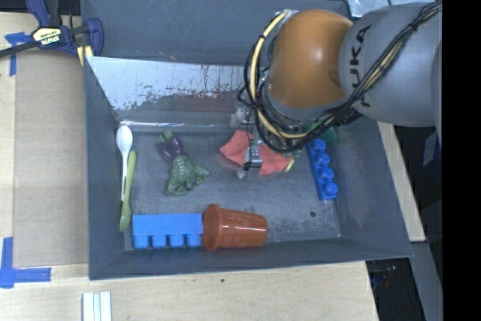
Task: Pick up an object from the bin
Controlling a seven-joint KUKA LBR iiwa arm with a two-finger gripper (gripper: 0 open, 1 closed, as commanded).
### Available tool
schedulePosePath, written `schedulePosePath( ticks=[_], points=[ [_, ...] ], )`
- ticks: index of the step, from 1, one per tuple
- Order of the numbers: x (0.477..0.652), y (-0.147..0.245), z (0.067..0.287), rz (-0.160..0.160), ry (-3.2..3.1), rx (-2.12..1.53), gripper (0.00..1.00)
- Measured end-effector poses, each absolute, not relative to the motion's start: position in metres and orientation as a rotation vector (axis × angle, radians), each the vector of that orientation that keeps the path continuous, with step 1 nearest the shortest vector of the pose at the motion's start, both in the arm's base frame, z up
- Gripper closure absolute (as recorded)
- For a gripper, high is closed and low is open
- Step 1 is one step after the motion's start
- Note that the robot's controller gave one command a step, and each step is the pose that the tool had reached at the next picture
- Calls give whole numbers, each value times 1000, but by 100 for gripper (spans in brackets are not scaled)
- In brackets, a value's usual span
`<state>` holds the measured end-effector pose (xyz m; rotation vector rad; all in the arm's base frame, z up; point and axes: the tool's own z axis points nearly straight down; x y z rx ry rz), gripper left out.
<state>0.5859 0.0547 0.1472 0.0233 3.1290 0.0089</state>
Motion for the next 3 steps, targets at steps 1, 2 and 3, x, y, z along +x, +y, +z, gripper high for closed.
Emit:
schedulePosePath(
  ticks=[1,2,3],
  points=[
    [614,25,106,6,3126,-14,0],
    [617,15,84,5,3132,-39,0],
    [613,35,180,3,3105,-374,100]
  ],
)
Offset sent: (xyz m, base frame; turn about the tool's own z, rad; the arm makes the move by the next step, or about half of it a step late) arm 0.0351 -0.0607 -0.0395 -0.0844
